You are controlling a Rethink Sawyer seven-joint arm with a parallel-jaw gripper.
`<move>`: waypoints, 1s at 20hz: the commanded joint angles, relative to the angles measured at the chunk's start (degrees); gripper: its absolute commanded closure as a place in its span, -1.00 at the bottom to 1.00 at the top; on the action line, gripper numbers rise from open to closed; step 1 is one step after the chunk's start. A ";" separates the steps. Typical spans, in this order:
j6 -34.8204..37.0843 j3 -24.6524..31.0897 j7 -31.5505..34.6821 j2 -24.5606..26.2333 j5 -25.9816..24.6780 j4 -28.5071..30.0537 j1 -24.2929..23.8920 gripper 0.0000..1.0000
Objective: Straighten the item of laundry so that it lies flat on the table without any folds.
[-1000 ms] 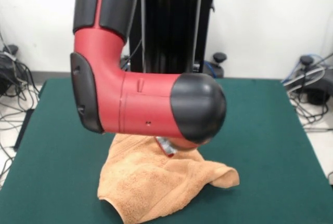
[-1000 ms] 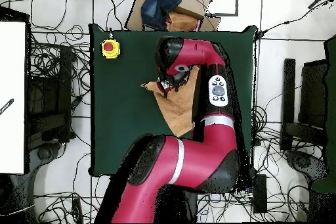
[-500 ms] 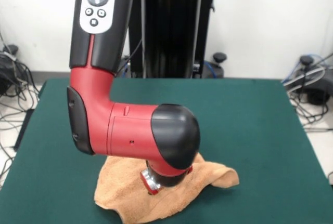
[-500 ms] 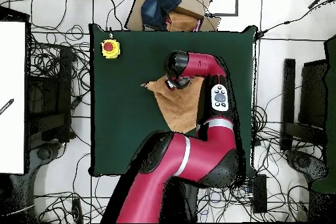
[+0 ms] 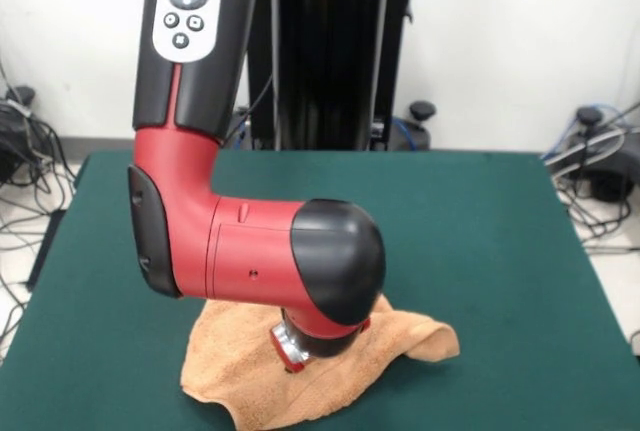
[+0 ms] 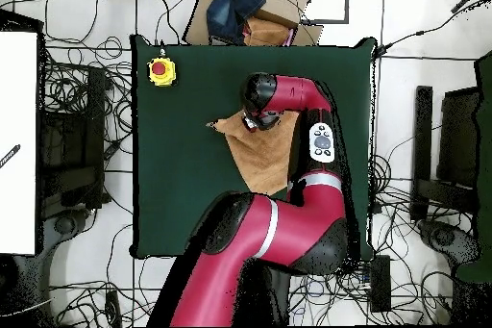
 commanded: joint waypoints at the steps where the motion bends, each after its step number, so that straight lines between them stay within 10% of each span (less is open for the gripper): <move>1: -8.94 -0.77 6.57 6.71 -3.23 8.84 1.95 -1.00; 7: -12.47 -1.52 7.74 7.84 -4.40 8.79 2.33 -1.00; 20: -29.20 -3.71 4.70 -0.57 -9.25 28.82 3.30 -1.00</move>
